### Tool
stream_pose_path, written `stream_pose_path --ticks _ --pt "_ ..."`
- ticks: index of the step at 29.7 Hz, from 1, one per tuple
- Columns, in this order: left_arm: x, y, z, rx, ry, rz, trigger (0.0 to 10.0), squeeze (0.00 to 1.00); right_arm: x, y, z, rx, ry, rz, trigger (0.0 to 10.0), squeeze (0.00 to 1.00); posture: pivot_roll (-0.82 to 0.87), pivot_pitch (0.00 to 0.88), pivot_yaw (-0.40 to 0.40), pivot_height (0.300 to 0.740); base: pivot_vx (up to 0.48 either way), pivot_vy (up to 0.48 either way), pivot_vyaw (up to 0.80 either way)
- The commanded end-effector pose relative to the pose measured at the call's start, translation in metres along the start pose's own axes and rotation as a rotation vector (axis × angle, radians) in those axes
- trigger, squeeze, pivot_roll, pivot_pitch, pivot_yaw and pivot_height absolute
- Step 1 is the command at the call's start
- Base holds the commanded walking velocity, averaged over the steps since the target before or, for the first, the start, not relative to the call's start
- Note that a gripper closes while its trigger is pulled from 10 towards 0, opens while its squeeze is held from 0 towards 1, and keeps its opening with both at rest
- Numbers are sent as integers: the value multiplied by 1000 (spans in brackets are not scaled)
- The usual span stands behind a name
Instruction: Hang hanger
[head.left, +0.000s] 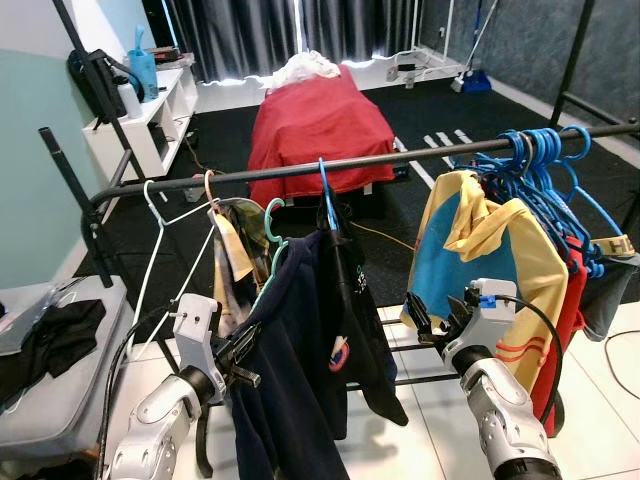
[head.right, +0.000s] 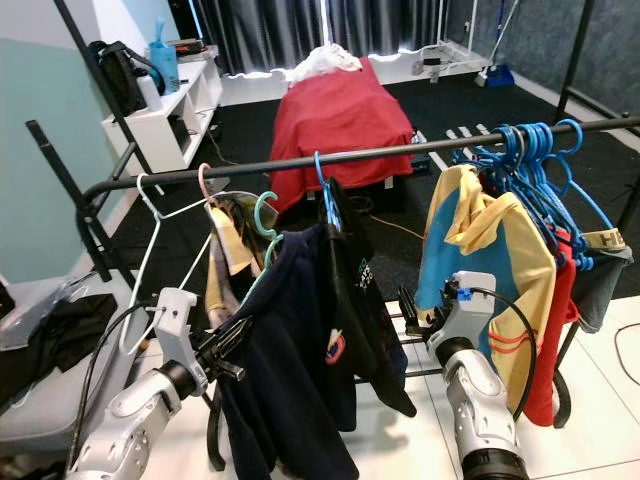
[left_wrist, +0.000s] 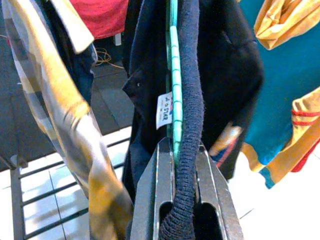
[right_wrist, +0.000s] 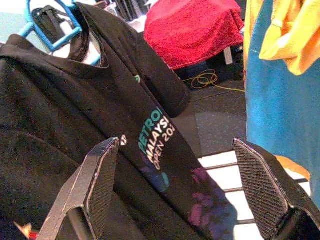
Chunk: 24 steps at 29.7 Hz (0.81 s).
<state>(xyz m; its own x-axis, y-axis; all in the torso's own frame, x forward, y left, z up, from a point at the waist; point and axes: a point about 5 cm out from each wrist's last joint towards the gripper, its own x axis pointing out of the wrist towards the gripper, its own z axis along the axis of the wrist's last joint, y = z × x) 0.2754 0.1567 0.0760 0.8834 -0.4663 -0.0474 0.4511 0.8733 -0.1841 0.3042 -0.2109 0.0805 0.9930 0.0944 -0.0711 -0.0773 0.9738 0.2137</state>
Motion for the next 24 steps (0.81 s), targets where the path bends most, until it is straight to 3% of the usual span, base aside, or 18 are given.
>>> stream_pose_path --ticks 1,9,24 --pt "-3 7 11 24 -37 14 10000 0 -1 1 -3 22 10 1 10000 0 -74 0 56 740 -300 0 0" --pt "-11 18 9 24 -23 66 10000 0 1 0 -2 23 9 -1 10000 0 -70 0 52 740 -323 0 0" --pt "-6 13 10 38 -19 40 10000 0 1 -3 0 16 9 -6 10000 0 -77 0 48 740 -348 0 0"
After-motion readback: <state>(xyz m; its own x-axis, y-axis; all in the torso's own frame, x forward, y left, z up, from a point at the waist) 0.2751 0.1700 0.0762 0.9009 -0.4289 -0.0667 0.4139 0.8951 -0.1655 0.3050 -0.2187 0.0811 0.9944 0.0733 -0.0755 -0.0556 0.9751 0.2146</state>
